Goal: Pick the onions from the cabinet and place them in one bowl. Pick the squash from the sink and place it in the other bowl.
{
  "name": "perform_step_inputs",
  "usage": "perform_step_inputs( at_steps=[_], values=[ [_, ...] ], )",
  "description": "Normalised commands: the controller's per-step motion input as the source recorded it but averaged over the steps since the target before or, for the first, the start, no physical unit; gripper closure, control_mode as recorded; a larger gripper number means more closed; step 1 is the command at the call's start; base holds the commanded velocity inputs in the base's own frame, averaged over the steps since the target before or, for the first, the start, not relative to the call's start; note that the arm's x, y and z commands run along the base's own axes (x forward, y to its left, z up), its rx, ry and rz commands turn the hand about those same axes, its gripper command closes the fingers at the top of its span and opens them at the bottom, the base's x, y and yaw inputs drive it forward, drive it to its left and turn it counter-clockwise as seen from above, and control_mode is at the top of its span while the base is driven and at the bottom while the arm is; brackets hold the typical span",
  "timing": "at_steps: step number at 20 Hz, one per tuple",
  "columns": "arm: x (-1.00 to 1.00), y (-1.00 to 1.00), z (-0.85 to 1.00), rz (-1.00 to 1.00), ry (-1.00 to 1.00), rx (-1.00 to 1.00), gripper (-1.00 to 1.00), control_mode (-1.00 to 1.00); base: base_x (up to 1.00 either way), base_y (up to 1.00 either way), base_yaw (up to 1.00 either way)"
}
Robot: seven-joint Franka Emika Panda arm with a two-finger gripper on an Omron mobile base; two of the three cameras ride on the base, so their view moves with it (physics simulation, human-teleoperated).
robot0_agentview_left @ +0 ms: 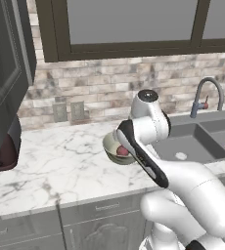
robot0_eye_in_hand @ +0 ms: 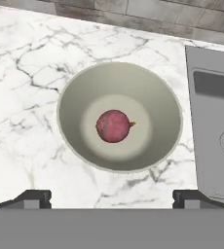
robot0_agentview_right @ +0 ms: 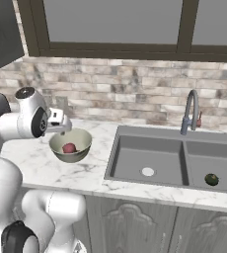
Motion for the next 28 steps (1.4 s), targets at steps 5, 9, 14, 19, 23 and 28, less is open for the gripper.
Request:
perform_step_inputs(
  at_steps=[5, 9, 14, 19, 23, 28],
  values=[
    [-0.55, 0.01, 0.04, 0.0, -0.14, -0.02, -1.0, -1.0, 0.0, 0.0, 0.0],
    [0.05, -0.07, 0.22, -0.05, 0.13, 0.05, -1.0, -1.0, 0.0, 0.0, 0.0],
    [-0.01, -0.03, 0.82, 0.27, 0.11, 0.06, -1.0, -1.0, 0.0, 0.0, 0.0],
    [-0.5, 0.01, 0.44, -0.03, 0.21, 0.02, -1.0, -1.0, 0.0, 0.0, 0.0],
    [-0.36, -0.18, 0.02, -0.2, 0.29, 0.0, -1.0, -1.0, 0.0, 0.0, 0.0],
    [-0.41, -0.25, -0.16, -0.26, -0.04, -0.04, -1.0, -1.0, 0.0, 0.0, 0.0]
  ],
)
